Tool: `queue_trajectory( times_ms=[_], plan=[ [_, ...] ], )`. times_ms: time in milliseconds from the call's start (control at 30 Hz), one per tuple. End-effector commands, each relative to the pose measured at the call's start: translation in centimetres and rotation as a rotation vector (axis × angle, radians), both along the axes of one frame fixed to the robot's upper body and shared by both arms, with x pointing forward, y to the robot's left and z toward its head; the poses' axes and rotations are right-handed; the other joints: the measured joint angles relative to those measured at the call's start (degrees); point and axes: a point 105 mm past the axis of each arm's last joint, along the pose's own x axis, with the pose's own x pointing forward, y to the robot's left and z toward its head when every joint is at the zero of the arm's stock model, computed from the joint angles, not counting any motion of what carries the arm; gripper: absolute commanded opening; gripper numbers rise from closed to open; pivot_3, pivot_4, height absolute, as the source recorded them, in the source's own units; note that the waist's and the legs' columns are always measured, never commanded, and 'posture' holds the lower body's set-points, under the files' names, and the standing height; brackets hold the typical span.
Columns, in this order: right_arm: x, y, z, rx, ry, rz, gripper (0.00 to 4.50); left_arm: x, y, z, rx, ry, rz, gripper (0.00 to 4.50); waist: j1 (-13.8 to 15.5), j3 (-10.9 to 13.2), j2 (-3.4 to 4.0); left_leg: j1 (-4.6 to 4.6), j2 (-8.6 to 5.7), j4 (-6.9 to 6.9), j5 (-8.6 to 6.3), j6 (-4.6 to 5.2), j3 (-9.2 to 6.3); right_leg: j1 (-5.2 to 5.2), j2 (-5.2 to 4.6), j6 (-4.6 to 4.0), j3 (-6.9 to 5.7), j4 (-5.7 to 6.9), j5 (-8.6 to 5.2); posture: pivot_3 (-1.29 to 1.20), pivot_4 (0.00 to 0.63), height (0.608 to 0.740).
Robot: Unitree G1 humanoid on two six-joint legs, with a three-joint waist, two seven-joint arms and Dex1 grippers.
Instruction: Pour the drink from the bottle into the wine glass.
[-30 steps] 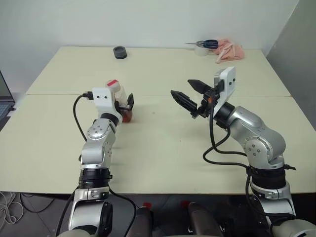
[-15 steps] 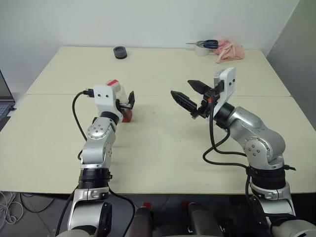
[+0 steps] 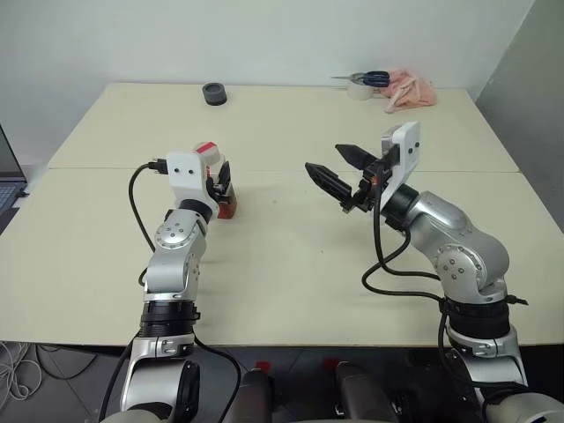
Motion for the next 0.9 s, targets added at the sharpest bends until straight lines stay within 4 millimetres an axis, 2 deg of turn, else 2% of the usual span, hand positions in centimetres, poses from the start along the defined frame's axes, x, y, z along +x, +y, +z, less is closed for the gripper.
queue_trajectory(
  times_ms=[33,133,267,367,733,900],
  plan=[
    [-0.6,-0.1,1.2,0.019,-0.054,0.001,4.5,-0.5,0.0,1.6,0.009,-0.054,0.0,1.82,0.0,0.0,0.0,0.0,0.0,0.0,0.0,0.0,0.0,0.0,0.0,0.0,0.0,0.0,0.0,0.0,0.15,0.74],
    [-0.6,0.1,1.2,0.019,-0.055,0.004,4.5,-0.4,-0.2,2.2,-0.006,-0.058,-0.018,1.82,0.0,0.0,0.0,0.0,0.0,0.0,0.0,0.0,-0.01,0.0,0.0,0.0,-0.01,0.0,0.0,0.0,0.15,0.74],
    [-0.6,0.4,1.2,0.007,-0.06,0.019,4.5,-0.4,-2.1,3.4,-0.009,-0.059,-0.138,1.82,0.0,0.0,0.0,-0.01,0.0,0.0,0.0,0.0,-0.01,0.0,0.0,0.0,-0.02,0.0,0.0,0.0,0.15,0.74],
    [-0.4,0.4,1.0,-0.018,-0.068,0.019,4.5,-0.9,-4.1,3.4,0.065,-0.047,-0.264,1.82,-0.02,0.0,0.0,-0.02,-0.01,0.01,0.01,0.0,-0.02,0.0,0.0,0.0,-0.03,0.0,0.0,0.0,0.15,0.74],
    [0.1,0.7,2.5,-0.029,-0.096,0.034,4.5,-2.9,-9.6,4.3,0.106,-0.011,-0.649,1.82,-0.09,0.0,0.0,-0.01,0.0,0.0,0.1,-0.16,0.03,0.0,0.02,0.0,0.0,0.0,0.0,0.0,0.15,0.74],
    [0.2,1.3,3.0,-0.036,-0.094,0.038,4.5,-3.4,-10.6,4.0,0.146,0.008,-0.736,1.82,-0.15,0.0,0.0,0.01,0.01,-0.02,0.1,-0.16,0.06,0.0,0.03,0.0,0.03,0.0,0.0,0.0,0.15,0.74]
  ],
)
